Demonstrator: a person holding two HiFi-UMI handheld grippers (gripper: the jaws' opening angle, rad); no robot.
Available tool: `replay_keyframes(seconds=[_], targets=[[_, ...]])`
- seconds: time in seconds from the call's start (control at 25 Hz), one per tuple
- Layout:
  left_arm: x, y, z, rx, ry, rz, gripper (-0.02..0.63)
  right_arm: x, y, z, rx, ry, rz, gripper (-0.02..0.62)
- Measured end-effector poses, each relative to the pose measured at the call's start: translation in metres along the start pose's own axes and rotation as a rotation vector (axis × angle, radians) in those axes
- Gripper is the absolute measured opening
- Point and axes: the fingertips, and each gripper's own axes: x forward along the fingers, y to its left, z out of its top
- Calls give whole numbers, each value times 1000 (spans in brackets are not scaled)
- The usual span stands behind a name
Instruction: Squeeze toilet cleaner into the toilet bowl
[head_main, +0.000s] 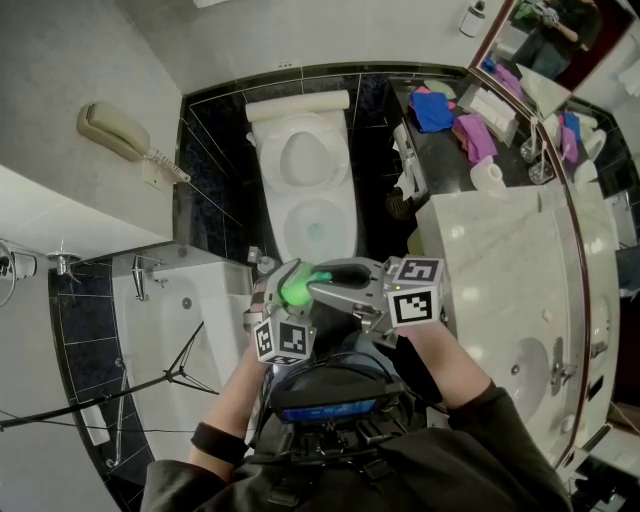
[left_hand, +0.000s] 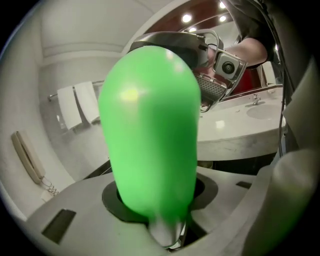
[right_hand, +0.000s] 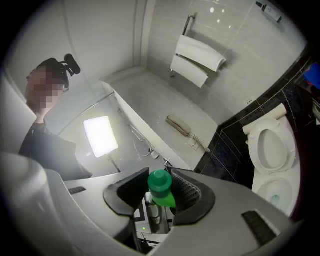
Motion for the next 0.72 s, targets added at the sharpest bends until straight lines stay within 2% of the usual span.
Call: replay_keyframes(seconds=[0.08,0.24,0.52,0.72], targets=[[1,-1,-4,-3,5,-2,186,1,-2,-1,14,4,-12,160],[4,-3,-5,-82,8,-39,187,3,-6,3,0,-9,-25,167],[4,-4,-5,-202,5,-107,187,3,-10,17,-177,-58,-70,183],[1,12,-11,-260,19,-94,187,-10,-19,27,-204,-85,-93,183]])
